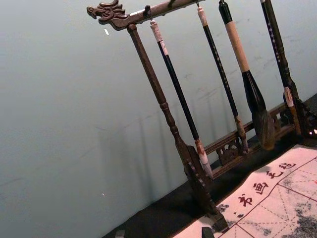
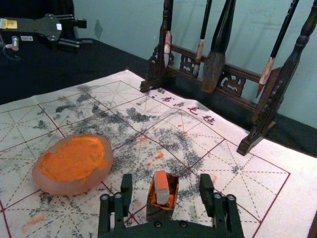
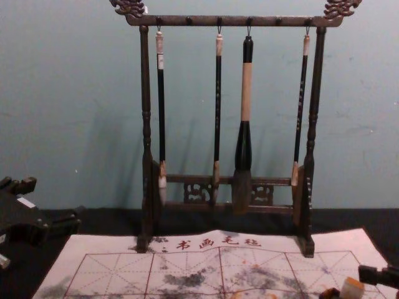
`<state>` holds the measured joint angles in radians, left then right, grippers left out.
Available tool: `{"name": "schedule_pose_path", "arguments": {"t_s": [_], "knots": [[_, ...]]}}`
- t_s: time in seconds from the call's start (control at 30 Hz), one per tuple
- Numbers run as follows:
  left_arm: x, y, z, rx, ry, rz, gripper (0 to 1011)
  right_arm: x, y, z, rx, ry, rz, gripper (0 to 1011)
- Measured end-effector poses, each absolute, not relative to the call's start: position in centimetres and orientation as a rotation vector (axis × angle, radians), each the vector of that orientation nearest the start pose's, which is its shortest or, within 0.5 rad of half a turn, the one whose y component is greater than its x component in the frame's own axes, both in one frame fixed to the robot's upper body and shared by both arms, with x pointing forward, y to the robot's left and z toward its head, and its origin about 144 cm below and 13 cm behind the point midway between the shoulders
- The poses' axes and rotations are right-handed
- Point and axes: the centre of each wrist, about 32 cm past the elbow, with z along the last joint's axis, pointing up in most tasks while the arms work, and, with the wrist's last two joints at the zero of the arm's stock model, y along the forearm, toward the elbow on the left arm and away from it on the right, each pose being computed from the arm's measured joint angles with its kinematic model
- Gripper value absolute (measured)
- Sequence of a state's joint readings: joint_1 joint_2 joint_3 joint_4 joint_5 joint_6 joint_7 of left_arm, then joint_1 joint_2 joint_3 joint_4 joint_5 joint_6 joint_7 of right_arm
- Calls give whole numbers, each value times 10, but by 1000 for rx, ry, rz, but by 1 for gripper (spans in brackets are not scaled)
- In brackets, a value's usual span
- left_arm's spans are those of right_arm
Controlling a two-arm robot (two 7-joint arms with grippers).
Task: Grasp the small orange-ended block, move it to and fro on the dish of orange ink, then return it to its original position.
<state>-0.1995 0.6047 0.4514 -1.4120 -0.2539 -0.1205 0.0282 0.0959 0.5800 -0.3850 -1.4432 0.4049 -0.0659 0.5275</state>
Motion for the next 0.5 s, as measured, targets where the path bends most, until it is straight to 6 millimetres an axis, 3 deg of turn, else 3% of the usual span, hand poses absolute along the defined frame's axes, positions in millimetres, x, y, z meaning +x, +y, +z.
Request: {"name": "schedule_pose_path", "arguments": {"t_s": [0.33,0.5], "knots": [[489,310,1140,304,-285,1248,1001,464,-311,1122,-245,15,-763,504],[489,310,1140,304,-285,1248,1001,464,-311,1122,-244,15,-763,388]]}}
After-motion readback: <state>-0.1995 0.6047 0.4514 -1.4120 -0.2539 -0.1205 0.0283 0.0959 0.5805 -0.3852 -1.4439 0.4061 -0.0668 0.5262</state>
